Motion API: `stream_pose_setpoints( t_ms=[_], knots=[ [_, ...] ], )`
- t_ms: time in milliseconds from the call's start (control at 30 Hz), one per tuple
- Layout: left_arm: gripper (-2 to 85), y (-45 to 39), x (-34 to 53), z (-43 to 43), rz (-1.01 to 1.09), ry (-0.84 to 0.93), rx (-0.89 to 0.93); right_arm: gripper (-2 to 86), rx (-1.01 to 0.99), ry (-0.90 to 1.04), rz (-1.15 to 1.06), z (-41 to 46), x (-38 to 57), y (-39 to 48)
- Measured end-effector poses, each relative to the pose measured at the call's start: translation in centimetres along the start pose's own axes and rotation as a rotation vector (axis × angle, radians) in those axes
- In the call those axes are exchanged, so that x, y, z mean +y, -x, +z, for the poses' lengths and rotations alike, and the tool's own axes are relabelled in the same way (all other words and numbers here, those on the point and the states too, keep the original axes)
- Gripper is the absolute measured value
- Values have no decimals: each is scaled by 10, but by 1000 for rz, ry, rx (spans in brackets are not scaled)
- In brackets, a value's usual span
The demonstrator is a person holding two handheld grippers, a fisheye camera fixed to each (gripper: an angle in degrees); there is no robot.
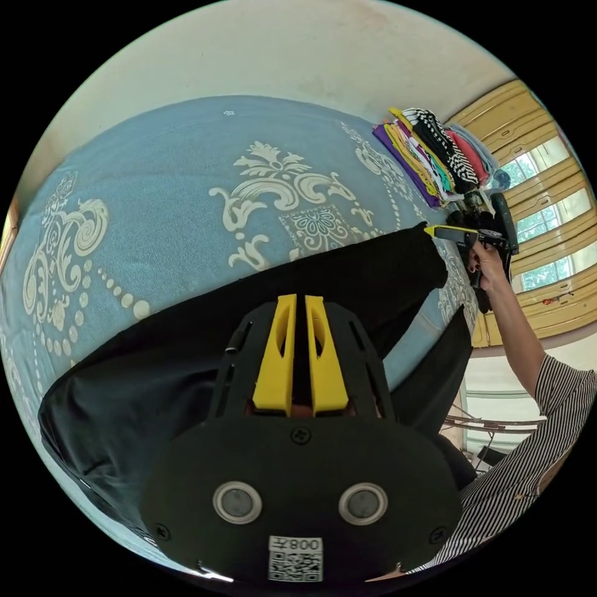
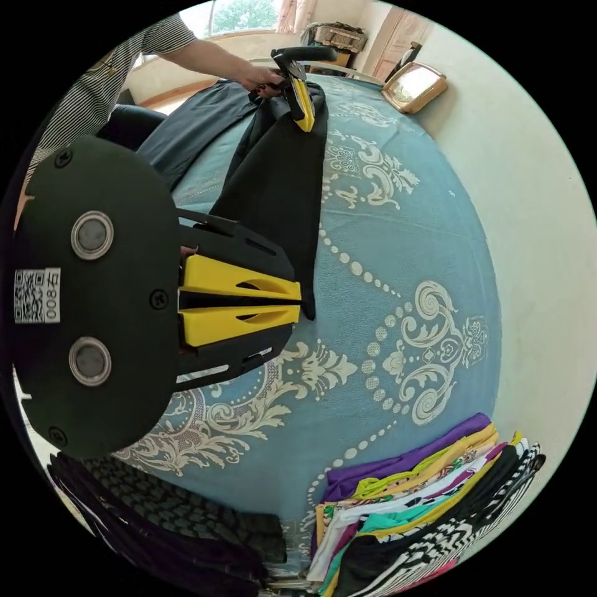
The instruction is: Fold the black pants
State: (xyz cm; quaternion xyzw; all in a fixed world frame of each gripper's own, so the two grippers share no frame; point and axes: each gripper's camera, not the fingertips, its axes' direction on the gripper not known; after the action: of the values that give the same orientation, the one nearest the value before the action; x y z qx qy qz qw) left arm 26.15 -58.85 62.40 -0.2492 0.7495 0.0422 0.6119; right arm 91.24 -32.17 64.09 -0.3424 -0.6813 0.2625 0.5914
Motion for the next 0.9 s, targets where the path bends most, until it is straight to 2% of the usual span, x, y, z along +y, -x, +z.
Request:
stream_pose_setpoints(
  t_ms=[233, 400, 533, 600, 667, 733, 800, 900],
  knots=[
    [17, -22, -27, -33, 11, -103, -59, 11, 26, -175, -33, -58, -29, 18],
    [20, -22, -34, -44, -57, -120, -101, 14, -21, -10, 84, 0, -75, 0],
    [23, -21, -1, -74, -74, -160, -54, 29, 45, -56, 158, 5, -69, -10],
    [25, -17, 22, -89, -87, -162, -69, 76, -25, -135, 206, -3, -49, -28],
    [27, -5, 55, -110, -154, -173, -96, 86, -140, -159, 205, -5, -29, -39],
    [28, 3, 77, -125, -212, -185, -118, 88, -184, -147, 203, -1, -10, -45],
    [29, 10, 94, -135, -278, -185, -123, 89, -143, -136, 188, 10, 9, -45],
    [30, 7, 111, -146, -328, -220, -41, 85, -178, -75, 173, 35, 10, -44]
  ],
)
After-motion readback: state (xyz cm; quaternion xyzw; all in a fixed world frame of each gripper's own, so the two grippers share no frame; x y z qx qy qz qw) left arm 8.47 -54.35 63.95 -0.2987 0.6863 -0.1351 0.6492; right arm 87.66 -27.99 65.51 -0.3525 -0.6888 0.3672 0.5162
